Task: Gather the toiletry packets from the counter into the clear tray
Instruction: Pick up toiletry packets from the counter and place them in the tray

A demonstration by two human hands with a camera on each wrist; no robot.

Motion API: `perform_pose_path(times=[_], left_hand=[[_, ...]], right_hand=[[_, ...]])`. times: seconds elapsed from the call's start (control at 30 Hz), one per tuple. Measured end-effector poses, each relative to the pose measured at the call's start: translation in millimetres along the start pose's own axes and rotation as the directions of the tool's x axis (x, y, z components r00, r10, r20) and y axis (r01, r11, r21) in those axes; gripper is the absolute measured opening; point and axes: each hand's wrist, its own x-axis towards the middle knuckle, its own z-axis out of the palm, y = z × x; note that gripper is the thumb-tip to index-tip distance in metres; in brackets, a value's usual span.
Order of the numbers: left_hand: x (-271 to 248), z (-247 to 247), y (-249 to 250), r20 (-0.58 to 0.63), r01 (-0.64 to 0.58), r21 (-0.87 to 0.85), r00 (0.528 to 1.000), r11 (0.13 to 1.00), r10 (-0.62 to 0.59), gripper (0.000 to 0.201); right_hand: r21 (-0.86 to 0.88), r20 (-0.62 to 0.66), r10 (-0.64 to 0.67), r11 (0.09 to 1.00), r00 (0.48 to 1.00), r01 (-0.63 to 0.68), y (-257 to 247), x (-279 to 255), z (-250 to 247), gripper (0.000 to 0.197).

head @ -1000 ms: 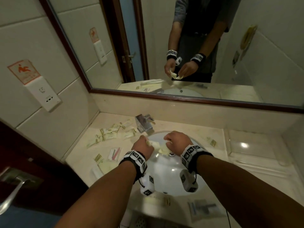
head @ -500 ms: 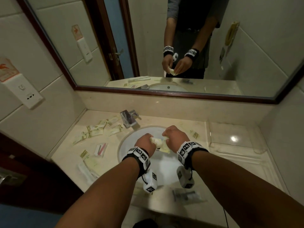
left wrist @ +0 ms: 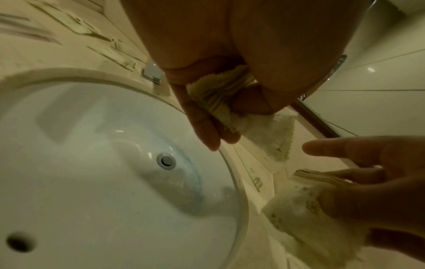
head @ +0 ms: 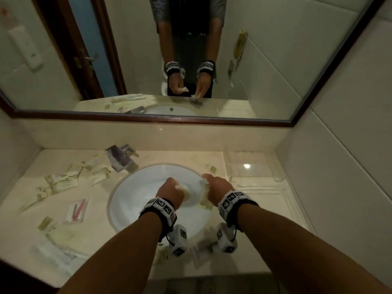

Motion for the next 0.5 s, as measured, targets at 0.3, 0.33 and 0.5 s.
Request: perform_pose_path(times=[0.3,0.33,0.5], left_hand=[[-15,41,41,0.151,-0.069,0.118,0.987,0.991,0.051,0.032],[-11,49,47,0.160,-0.062,0.103,0.986,0.993,0.045,0.039],[-5,82,77,0.120,-0.069,0.174,0.992,0.982,0.048,0.051]], right_hand=[[0.160,0.031,0.143,0.976,0.989,-0.146,54,-13,5,0.065],[0.180,0.029,0.148,0.972,0.989,-0.151,63,-13,2,0.065],[0.264,0.034,0.181,0.947,0.983,-0.183,112,-6,-12,0.063]])
